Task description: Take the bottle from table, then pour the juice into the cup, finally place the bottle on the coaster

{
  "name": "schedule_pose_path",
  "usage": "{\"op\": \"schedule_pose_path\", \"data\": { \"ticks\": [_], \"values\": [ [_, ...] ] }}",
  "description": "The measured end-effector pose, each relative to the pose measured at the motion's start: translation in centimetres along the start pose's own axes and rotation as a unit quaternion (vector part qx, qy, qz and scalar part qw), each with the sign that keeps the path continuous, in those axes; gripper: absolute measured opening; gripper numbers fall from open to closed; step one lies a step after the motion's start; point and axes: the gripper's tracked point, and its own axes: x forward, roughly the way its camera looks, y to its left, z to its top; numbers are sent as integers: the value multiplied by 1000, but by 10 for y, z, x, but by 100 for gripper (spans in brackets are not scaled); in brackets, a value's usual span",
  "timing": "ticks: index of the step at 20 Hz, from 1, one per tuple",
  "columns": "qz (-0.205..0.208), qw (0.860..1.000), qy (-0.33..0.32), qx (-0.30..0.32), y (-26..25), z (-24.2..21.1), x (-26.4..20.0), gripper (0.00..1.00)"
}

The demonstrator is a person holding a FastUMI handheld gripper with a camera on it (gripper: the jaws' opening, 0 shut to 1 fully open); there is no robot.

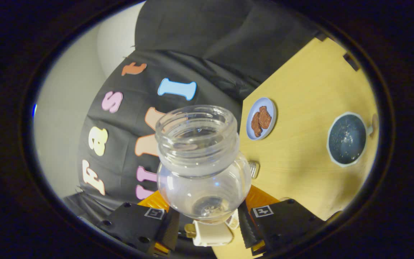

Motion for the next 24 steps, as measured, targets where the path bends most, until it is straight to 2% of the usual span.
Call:
{"op": "schedule_pose_path", "data": {
  "ticks": [5,8,10,15,18,24],
  "values": [
    [-31,994,28,-105,-20,-29,13,74],
    [-54,982,50,-175,-37,-50,23,74],
    [-65,968,68,-231,-48,-65,28,74],
    [-88,924,103,-357,-75,-89,42,74],
    [-96,904,114,-400,-85,-97,51,74],
    [-85,869,143,-466,-96,-116,66,75]
  ]
}}
